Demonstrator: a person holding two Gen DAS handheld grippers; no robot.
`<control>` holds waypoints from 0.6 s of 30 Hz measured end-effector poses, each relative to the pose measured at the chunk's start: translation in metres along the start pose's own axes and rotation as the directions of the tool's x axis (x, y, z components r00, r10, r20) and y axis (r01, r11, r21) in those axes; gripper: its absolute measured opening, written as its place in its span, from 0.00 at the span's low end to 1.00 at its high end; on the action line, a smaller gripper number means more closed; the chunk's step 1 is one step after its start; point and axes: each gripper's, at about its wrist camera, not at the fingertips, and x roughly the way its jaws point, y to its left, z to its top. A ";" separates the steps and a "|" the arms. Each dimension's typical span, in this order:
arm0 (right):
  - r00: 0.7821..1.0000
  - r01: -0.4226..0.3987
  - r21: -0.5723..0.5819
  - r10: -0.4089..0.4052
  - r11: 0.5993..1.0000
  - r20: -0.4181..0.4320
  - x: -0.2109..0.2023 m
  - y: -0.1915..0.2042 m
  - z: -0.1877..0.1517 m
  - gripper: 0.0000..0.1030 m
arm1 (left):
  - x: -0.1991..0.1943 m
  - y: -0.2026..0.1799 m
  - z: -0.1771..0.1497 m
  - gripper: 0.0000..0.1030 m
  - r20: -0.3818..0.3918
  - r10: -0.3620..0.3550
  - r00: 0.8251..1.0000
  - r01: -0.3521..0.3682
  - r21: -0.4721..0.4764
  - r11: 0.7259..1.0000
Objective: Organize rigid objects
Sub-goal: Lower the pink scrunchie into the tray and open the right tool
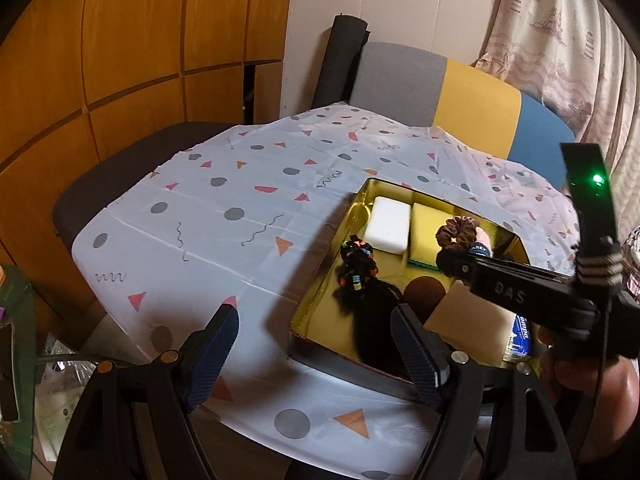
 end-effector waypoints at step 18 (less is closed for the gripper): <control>0.999 0.019 0.153 -0.027 0.988 0.046 -0.024 -0.031 -0.016 0.58 | 0.006 -0.009 -0.005 0.77 -0.041 0.025 0.999 -0.023 0.047 0.999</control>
